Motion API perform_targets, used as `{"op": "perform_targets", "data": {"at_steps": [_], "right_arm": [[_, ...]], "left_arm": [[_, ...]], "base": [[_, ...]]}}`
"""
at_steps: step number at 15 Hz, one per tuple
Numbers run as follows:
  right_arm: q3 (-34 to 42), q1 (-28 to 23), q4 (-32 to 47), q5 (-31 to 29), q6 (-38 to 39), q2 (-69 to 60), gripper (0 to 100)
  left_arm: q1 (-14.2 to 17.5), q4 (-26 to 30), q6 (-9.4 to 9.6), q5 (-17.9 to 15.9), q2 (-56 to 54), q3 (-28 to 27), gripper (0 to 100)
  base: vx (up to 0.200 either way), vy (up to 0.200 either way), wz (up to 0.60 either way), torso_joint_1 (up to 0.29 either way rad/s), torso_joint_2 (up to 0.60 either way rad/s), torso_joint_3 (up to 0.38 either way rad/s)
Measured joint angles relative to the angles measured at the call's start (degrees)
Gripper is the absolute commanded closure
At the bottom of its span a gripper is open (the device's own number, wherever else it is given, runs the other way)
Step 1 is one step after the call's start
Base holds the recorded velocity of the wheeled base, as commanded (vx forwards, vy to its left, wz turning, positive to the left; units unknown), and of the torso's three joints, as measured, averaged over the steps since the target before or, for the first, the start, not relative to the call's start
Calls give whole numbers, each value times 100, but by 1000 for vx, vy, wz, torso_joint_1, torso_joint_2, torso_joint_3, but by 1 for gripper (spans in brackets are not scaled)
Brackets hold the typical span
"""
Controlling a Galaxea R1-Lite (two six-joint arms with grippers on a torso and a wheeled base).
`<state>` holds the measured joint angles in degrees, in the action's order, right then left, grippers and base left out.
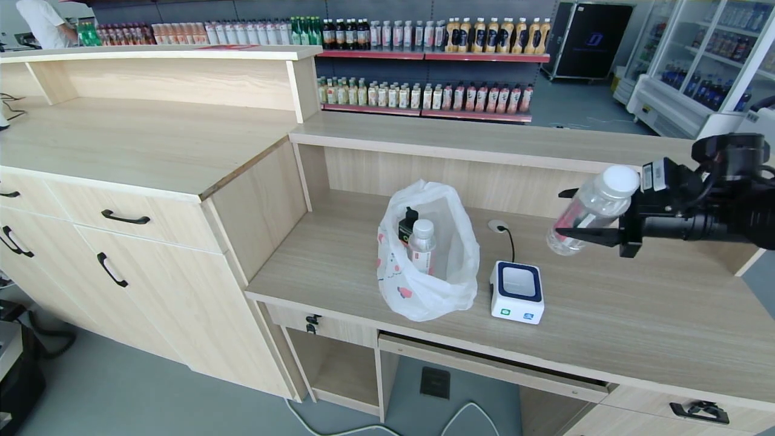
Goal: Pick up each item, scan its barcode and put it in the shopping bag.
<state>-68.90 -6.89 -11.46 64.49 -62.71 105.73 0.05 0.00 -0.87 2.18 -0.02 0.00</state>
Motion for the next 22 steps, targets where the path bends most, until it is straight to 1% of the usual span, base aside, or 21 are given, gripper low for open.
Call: {"op": "perform_targets", "data": {"at_steps": [1, 3, 5, 6, 7, 10, 12, 13, 14, 15, 17, 18, 19, 22], "right_arm": [[55, -184, 299, -118, 824, -344, 100], [162, -446, 566, -606, 2292, -837, 100], [197, -573, 634, -1295, 3685, -1122, 100], [193, -568, 646, -1760, 4222, -1196, 100], [179, -512, 629, -2155, 4440, -1253, 100], [250, -385, 432, -2686, 4396, -1380, 100], [261, -193, 418, -3373, 4587, -1445, 100], [262, -35, 389, -3710, 4851, -1482, 100], [265, 135, 299, -4191, 5171, -1513, 100], [265, 323, 174, -4799, 5477, -1537, 100], [324, 794, -274, -6370, 5842, -1560, 100], [377, 1033, -649, -6816, 5919, -1557, 100], [435, 1206, -855, -6944, 5932, -1548, 100], [529, 1386, -1005, -6988, 5919, -1504, 100]], "left_arm": [[0, 0, 0, 0, 0, 0, 0], [2, 0, 0, 0, 0, 0, 0], [2, 0, 0, 0, 0, 0, 0], [2, 0, 0, 0, 0, 0, 0], [2, 0, 0, 0, 2, 0, 0], [2, 0, 0, 0, 0, 0, 0], [5, 0, 2, 0, 2, 0, 0], [5, 0, 0, 0, 2, 0, 0], [2, 0, 0, 0, 2, 0, 0], [0, 0, 0, 0, 0, 0, 0], [0, 0, 0, 0, 0, 0, 0], [2, 0, 0, 0, 0, 0, 0], [5, 0, 0, -2, 0, 0, 0], [0, 0, 0, -2, 0, 0, 0]], "base": [[0, 0, 0, 0, 0, 0], [0, 0, 0, 0, 0, 0], [0, 0, 0, 0, 0, 0], [0, 0, 0, 0, 0, 0], [0, 0, 0, 0, 0, 0], [0, 0, 0, 0, 0, 0], [0, 0, 0, 0, 0, 0], [0, 0, 0, 0, 0, 0], [0, 0, 0, 0, 0, 0], [0, 0, 0, 0, 0, 0], [0, 0, 0, 0, 0, 0], [0, 0, 0, 0, 0, 0], [0, 0, 600, 2, 2, 7], [0, 0, 600, 2, 2, 1]]}}
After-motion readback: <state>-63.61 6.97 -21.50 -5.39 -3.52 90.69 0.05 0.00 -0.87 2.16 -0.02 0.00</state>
